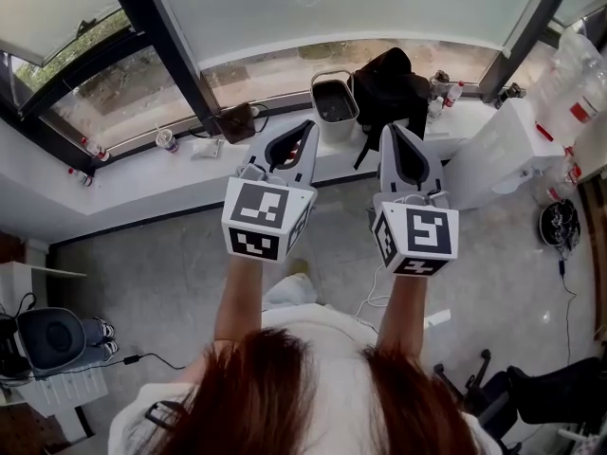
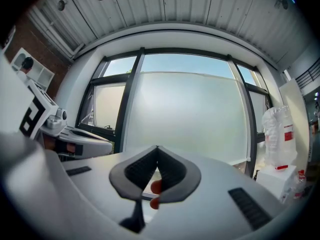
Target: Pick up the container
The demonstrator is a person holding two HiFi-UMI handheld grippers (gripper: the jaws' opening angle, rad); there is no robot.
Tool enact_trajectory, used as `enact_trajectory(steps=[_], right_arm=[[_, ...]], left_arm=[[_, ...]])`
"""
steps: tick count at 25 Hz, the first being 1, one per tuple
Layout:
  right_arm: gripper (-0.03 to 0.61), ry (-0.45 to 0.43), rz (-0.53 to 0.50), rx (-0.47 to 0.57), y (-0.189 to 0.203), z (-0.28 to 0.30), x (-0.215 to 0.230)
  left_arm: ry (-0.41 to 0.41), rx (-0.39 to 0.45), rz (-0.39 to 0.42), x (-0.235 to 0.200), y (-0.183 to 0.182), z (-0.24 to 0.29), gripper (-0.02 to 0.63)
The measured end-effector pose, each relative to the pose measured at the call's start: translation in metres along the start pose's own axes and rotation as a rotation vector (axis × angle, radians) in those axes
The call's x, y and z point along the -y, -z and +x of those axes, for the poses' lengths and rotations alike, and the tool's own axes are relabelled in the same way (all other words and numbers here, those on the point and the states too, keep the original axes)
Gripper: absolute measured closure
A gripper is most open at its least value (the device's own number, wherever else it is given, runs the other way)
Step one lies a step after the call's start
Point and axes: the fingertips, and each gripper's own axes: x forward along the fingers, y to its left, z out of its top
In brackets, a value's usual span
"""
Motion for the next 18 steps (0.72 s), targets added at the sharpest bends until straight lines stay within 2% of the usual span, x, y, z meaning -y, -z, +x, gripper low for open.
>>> enact_trajectory(steps=[18], right_arm=[[0.554,0.021,0.015,0.011,-0.001,0.078,-0.019]], left_arm=[[0.041,-0.018,-0.016,-0.076,0.017,0.039,0.597]])
